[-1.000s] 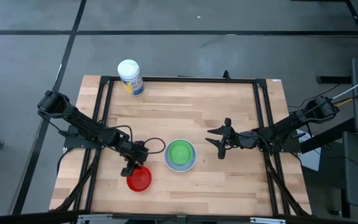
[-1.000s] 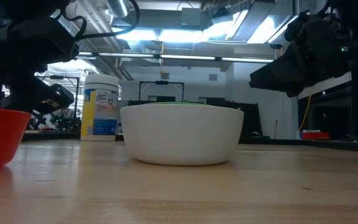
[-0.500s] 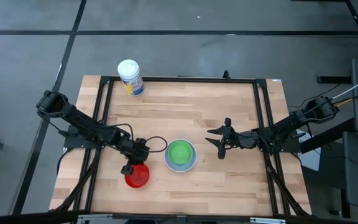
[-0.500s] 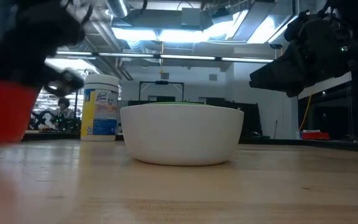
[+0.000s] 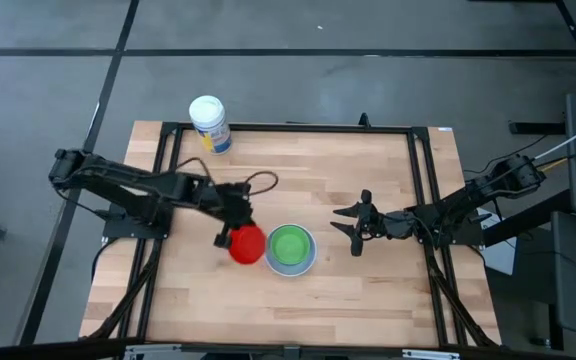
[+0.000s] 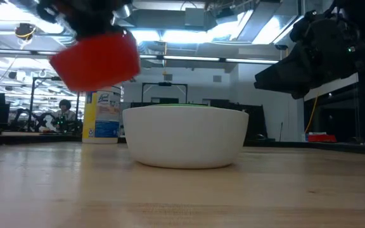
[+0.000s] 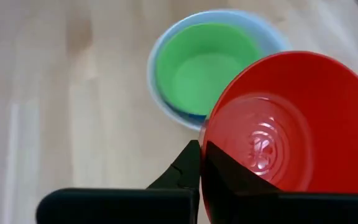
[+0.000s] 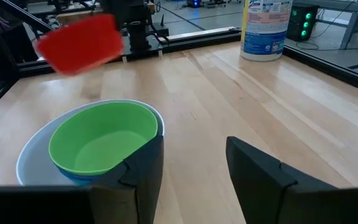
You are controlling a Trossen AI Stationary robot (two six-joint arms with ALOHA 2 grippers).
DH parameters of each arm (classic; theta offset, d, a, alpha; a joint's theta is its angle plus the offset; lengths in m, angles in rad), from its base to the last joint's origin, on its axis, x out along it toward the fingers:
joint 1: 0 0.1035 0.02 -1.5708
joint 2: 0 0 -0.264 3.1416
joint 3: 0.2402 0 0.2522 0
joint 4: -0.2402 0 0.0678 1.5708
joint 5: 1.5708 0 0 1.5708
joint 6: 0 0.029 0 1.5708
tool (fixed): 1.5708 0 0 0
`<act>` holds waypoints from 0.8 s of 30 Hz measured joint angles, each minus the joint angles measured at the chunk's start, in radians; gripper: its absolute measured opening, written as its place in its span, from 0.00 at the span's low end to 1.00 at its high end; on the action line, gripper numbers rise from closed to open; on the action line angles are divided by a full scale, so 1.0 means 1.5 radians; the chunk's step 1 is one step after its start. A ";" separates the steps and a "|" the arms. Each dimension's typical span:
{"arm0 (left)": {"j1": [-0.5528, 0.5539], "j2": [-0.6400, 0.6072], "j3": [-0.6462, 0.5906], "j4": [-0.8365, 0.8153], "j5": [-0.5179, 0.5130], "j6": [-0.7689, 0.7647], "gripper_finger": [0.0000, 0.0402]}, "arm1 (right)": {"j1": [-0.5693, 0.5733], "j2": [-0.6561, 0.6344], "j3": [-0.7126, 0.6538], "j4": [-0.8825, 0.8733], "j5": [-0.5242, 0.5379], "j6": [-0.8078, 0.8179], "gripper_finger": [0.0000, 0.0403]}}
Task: Nest bowls inside each other
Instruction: Stack the orange bowl on the green bowl
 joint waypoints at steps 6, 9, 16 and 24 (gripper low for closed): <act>0.090 0.034 0.025 -0.009 0.058 0.063 0.01 | 0.000 0.000 0.000 0.000 -0.001 0.001 0.46; 0.118 0.062 0.041 -0.011 0.094 0.082 0.01 | 0.000 0.000 0.000 0.000 -0.006 0.005 0.46; 0.135 0.148 0.135 -0.058 0.135 0.121 0.01 | 0.000 0.000 0.000 0.000 -0.008 0.007 0.42; 0.135 0.277 0.239 -0.120 0.170 0.169 0.00 | 0.000 0.000 0.000 -0.001 -0.010 0.007 0.44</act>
